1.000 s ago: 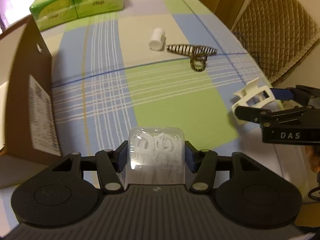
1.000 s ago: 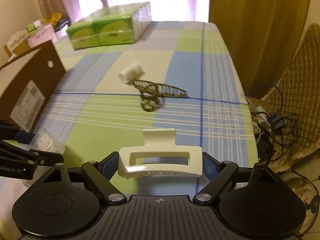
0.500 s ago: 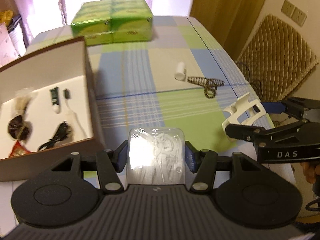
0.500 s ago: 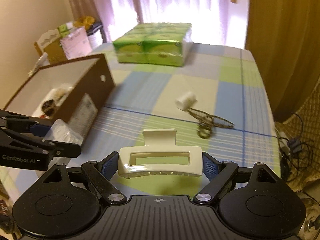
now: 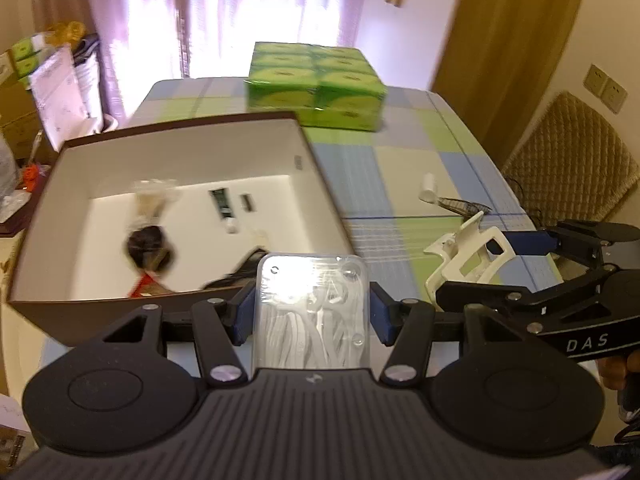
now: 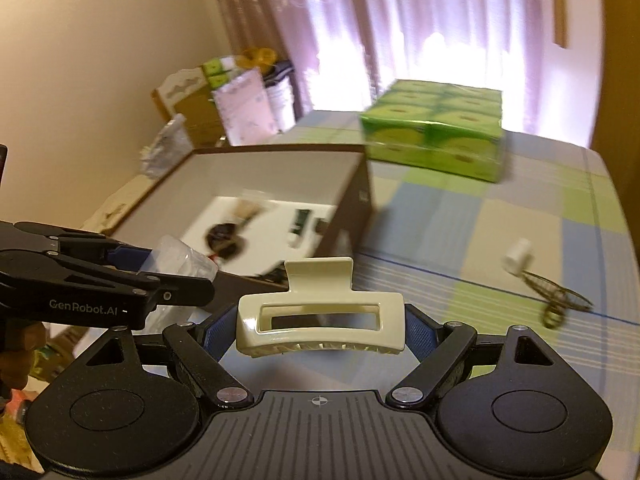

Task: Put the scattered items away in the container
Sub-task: 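Lower both tools into the box and open them to release the items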

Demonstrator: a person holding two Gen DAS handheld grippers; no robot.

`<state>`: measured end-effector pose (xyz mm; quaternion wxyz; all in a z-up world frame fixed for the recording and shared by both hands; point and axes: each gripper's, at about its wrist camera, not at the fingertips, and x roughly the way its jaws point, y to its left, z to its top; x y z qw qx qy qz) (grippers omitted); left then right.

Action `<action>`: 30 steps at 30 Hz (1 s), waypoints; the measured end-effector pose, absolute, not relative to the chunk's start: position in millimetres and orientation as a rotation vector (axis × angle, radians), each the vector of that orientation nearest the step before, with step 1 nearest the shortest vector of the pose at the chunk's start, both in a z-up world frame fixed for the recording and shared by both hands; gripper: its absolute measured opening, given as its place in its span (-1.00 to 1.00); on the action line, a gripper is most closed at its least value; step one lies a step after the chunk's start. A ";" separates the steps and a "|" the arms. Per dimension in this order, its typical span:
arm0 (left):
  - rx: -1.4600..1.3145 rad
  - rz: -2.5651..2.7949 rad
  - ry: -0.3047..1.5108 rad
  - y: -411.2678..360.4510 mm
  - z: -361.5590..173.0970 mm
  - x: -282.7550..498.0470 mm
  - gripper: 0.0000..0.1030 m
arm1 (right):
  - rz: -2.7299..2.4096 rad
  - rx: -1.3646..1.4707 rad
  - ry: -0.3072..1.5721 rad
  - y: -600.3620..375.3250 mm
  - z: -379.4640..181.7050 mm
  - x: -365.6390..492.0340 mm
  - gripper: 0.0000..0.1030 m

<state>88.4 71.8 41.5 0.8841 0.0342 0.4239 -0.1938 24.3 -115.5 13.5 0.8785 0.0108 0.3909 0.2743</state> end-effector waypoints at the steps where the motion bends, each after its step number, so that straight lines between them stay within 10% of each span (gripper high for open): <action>1: 0.067 -0.395 0.880 81.0 43.5 89.3 0.01 | 0.582 0.025 0.815 -108.2 13.5 25.2 0.69; 30: 0.194 -0.322 0.925 209.9 16.5 232.5 0.01 | 0.540 -0.004 0.865 39.6 -17.5 131.3 0.69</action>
